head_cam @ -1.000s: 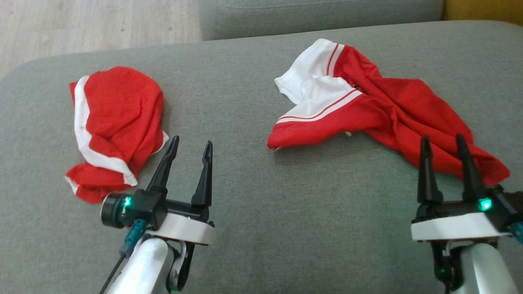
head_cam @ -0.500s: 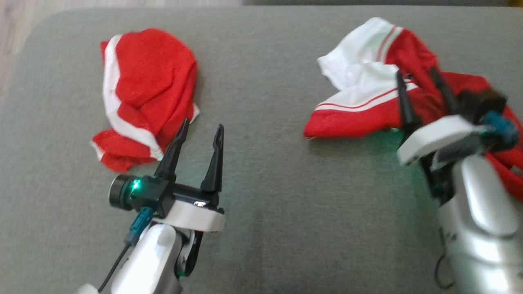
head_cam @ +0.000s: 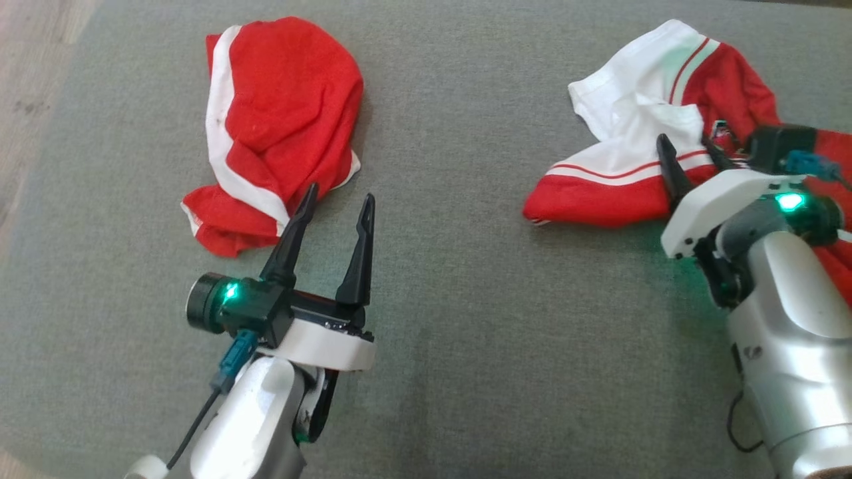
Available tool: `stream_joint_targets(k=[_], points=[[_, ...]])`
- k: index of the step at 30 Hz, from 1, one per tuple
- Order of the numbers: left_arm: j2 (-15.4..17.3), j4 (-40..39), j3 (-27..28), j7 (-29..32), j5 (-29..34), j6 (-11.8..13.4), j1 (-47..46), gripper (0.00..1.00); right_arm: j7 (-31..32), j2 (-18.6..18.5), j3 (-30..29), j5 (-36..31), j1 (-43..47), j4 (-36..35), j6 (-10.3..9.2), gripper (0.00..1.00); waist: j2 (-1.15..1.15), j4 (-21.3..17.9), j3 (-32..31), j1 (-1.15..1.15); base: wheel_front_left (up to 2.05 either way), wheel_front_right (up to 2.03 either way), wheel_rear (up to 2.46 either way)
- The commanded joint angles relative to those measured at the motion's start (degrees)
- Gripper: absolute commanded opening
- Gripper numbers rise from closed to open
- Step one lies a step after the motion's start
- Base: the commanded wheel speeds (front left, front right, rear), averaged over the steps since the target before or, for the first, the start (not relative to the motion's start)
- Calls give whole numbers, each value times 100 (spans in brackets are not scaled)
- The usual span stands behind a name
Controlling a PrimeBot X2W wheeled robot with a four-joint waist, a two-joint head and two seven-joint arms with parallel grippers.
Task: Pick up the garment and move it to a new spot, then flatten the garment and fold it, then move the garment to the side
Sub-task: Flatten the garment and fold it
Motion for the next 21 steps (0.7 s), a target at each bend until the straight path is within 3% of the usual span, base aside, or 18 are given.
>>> stream_joint_targets(k=[1,12,21], points=[[30,-139,246,-29,50,-19,-162,100,-164,4,302,179,-225,-177,-4,0,0,-45,-43,0,0,0,0],[86,-86,422,-29,123,-44,61,100,-1141,-62,1741,851,392,-987,-4,0,0,-347,-508,0,0,0,0],[123,-93,489,-29,141,-34,274,100,-1325,-173,3099,945,1181,-1839,-4,0,0,-526,-855,0,0,0,0]])
